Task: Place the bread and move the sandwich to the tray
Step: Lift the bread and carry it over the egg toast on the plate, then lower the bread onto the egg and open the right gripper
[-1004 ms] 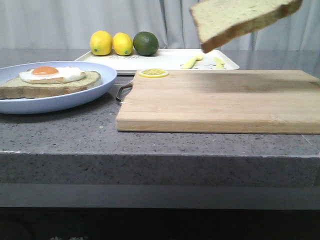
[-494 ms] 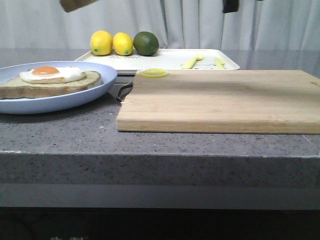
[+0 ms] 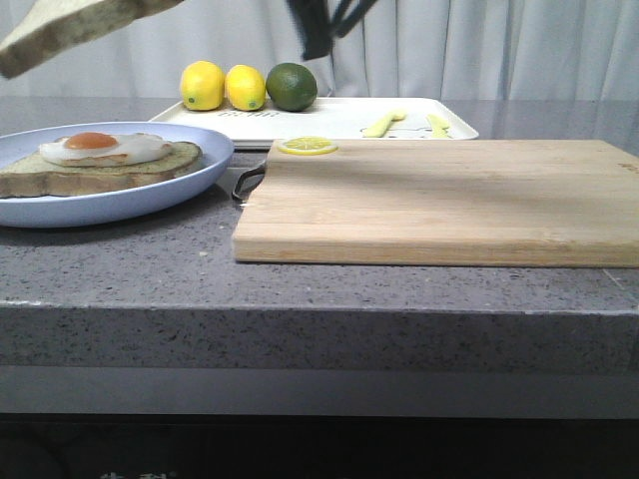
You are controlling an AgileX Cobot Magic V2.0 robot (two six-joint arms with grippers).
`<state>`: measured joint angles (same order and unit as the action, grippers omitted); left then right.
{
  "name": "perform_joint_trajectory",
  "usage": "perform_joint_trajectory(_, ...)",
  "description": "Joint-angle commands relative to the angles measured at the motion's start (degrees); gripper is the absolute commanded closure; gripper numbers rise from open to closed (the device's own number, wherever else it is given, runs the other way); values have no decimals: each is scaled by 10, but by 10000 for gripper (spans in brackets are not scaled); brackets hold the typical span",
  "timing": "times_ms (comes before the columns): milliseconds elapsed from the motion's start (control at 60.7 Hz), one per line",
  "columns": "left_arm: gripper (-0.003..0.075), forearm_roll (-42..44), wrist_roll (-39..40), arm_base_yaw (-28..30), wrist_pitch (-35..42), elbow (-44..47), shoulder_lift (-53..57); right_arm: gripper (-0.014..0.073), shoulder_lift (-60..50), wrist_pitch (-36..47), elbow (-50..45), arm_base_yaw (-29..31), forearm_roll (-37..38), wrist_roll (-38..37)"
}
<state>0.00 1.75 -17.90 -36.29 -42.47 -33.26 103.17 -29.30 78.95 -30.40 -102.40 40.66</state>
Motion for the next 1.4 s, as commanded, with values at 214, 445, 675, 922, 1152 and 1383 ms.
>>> perform_joint_trajectory(214,300,0,0,-4,41,-15,-5,500,48,4,67,-20,-46,-46)
perform_joint_trajectory(445,300,0,0,-4,41,-15,-5,495,64,22,65,-20,-46,-46)
perform_joint_trajectory(675,300,0,0,-4,41,-15,-5,376,64,23,65,-20,-23,-46)
perform_joint_trajectory(922,300,0,0,-4,41,-15,-5,229,59,-3,65,-3,52,-46)
perform_joint_trajectory(1152,300,0,0,-4,41,-15,-5,230,12,-47,64,38,176,-46)
perform_joint_trajectory(1383,300,0,0,-4,41,-15,-5,231,-68,-113,64,63,416,-64)
